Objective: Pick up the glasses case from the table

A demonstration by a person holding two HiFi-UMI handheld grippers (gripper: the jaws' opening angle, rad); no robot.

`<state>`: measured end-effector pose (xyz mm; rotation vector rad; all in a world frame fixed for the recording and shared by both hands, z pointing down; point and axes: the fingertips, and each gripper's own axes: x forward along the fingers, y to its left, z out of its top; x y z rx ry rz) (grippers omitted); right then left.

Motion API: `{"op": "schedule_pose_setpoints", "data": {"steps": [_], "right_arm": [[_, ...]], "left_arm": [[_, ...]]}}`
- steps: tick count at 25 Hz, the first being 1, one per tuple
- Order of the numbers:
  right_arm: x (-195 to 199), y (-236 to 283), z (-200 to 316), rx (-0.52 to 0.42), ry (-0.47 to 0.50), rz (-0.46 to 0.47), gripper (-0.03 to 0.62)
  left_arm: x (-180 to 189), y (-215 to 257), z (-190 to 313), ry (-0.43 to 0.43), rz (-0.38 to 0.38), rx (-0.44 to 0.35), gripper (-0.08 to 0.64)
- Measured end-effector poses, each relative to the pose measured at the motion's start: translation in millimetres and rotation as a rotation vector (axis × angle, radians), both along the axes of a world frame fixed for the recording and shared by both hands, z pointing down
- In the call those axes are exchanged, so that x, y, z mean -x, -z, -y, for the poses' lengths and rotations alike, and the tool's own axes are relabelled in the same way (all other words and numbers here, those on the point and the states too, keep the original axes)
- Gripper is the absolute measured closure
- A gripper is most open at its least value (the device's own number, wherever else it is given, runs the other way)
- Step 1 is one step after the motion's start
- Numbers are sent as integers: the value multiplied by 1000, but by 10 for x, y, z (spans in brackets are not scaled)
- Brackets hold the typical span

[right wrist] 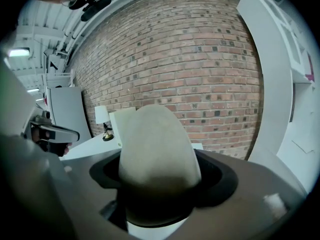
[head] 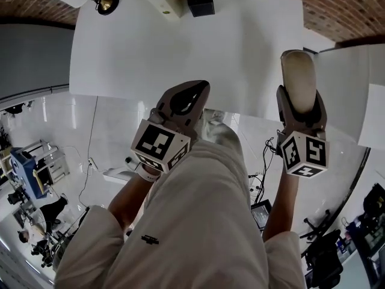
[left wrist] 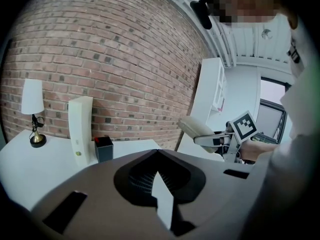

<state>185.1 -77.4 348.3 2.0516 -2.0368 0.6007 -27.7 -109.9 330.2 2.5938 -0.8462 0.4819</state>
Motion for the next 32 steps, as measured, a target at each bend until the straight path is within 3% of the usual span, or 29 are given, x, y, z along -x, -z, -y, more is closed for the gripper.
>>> {"op": "schedule_pose_setpoints", "data": {"steps": [10, 15, 21, 26, 32], "right_arm": [[-42, 541, -215, -73, -28, -38, 199], [-18, 903, -286, -165, -15, -82, 199], [22, 1206, -427, -242, -52, -73, 199], [30, 1296, -564, -247, -69, -94, 198], [165, 1263, -692, -222, -11, -119, 198]], "left_arm": [[251, 374, 46, 74, -34, -66, 554], [263, 497, 55, 64, -46, -93, 554], [269, 645, 40, 55, -83, -118, 554], [231, 697, -19, 48, -109, -121, 554], [234, 761, -84, 50, -128, -139, 554]]}}
